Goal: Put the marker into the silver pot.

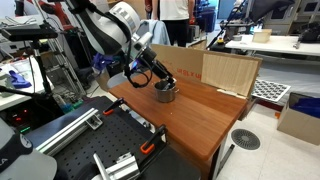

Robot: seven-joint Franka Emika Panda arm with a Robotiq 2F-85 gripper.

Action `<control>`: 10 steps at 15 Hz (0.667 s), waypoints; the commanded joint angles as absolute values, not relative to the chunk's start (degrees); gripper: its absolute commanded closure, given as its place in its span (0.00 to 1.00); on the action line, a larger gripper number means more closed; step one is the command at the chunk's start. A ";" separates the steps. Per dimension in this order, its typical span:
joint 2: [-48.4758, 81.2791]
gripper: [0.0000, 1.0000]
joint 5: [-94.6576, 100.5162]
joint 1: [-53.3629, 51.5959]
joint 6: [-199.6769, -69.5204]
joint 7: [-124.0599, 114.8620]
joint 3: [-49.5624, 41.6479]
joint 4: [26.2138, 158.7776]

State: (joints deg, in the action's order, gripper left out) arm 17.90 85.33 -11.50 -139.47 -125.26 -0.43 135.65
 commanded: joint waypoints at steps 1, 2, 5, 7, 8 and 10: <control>17.14 0.00 86.56 -8.45 -139.80 -125.65 2.34 136.01; 16.21 0.00 87.11 -8.11 -140.35 -126.29 2.63 136.65; 12.69 0.00 85.58 -6.67 -143.77 -124.20 3.54 139.18; 9.05 0.00 82.37 -5.55 -147.64 -119.84 3.94 142.00; 6.64 0.00 80.16 -5.09 -149.70 -116.84 3.98 143.90; 2.31 0.00 72.78 -4.29 -153.77 -108.65 3.75 147.52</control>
